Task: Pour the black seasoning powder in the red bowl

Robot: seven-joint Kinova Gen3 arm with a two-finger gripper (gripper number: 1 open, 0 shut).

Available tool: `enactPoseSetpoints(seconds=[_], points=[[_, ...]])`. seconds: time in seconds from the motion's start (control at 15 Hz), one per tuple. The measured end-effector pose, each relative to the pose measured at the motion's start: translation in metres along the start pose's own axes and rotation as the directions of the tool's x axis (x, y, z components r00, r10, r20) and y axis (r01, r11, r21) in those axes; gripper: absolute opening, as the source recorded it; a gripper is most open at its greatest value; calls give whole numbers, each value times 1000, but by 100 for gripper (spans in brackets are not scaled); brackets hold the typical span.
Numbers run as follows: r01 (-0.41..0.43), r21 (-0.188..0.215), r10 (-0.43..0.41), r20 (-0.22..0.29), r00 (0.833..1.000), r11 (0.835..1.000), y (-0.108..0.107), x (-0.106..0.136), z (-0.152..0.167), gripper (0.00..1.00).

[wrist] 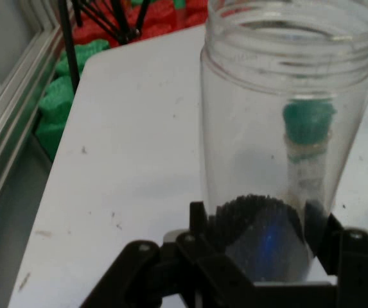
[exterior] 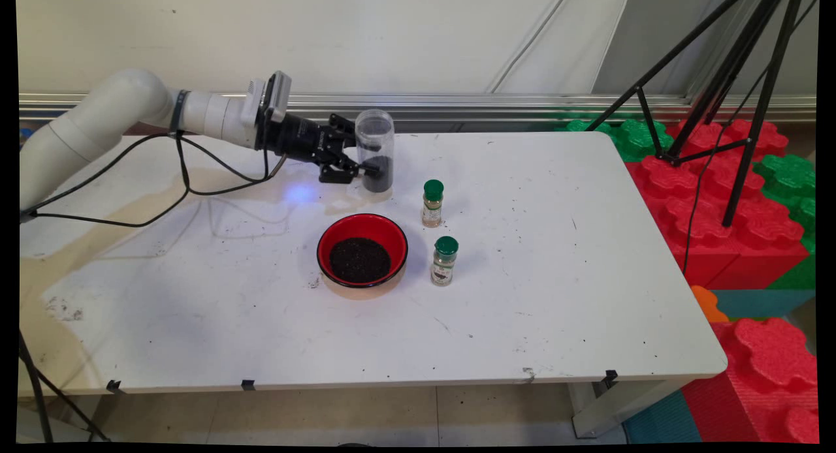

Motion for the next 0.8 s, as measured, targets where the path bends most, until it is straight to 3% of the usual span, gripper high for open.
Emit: enactPoseSetpoints(seconds=[0.2, 0.4, 0.53, 0.8], points=[[-107, -13, 107, 30, 994, 994, 8, 5, -4, 0], [-219, -26, 221, 59, 974, 975, 14, 8, -7, 0], [-295, -35, 297, 76, 952, 955, 18, 10, -8, 0], [-450, -58, 454, 104, 885, 891, 23, 15, -10, 0]])
